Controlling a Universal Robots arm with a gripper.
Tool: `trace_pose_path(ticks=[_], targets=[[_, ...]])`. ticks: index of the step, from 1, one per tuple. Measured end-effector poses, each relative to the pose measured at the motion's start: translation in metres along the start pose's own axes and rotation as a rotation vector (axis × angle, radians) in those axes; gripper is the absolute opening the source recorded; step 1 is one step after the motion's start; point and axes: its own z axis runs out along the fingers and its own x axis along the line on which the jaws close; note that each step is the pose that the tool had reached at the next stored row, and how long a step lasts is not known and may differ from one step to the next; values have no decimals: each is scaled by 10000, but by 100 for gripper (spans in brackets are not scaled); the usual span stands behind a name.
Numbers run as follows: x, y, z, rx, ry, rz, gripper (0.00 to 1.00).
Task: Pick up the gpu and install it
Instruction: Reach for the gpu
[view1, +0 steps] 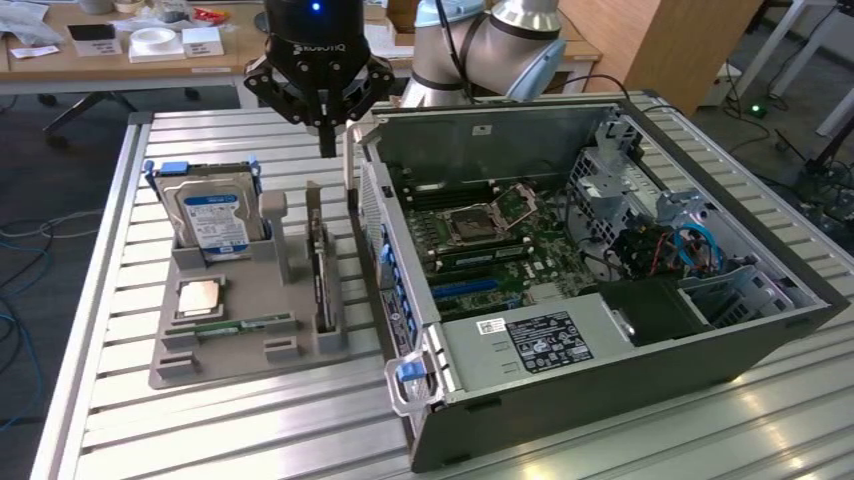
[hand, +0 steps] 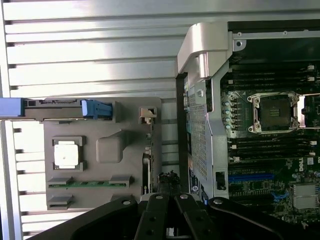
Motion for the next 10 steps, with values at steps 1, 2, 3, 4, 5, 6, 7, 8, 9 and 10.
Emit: trace_pose_path(ticks=[1, 2, 3, 4, 5, 6, 7, 8, 9, 10], targets=[[0, 0, 0, 0, 0, 0, 11], [0, 0, 0, 0, 0, 0, 11], [6, 0, 0, -1, -1, 2, 11], [15, -1, 0, 0, -1, 2, 11], [26, -2, 0, 0, 0, 1, 11], [37, -3, 0, 1, 0, 1, 11], [44, -3, 2, 0, -2, 1, 11], [45, -3, 3, -1, -1, 0, 11], [45, -4, 2, 0, 0, -1, 11], [45, -4, 2, 0, 0, -1, 11]])
